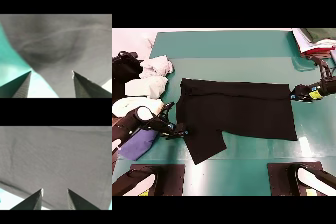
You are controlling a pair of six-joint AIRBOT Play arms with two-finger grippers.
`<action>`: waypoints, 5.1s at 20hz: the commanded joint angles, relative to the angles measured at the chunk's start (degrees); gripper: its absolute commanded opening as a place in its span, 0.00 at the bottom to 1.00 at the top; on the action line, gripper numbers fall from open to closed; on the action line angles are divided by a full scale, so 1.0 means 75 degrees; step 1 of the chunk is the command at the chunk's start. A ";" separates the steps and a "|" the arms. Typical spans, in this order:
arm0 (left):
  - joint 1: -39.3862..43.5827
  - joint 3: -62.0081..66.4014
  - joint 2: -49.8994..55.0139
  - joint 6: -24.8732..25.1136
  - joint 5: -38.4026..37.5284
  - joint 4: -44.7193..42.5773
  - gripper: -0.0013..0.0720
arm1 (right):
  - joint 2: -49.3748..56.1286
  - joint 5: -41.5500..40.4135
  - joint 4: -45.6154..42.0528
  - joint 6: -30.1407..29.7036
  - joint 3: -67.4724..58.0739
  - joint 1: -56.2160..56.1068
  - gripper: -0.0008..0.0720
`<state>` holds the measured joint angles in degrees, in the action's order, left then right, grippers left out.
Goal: Fold the shirts.
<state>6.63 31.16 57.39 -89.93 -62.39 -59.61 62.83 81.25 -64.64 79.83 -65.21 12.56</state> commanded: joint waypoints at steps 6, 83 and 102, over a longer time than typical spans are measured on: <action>0.0006 -0.0487 -0.0143 0.0618 0.0938 0.1428 0.05 | -0.0653 0.0428 -0.0376 -0.0122 0.1128 0.1603 0.51; 0.3523 0.6403 0.5482 0.0047 0.2098 0.0982 0.05 | 0.1099 0.0015 0.3077 -0.1341 -0.1789 -0.0122 0.03; 0.0758 0.8413 0.3555 -0.0152 -0.0242 -0.2317 0.05 | 0.2544 -0.1990 0.3343 -0.0020 -0.4444 -0.5435 0.03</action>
<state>19.53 91.90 91.05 -91.24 -59.42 -67.66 79.59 73.01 -41.19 79.20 -97.86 -22.37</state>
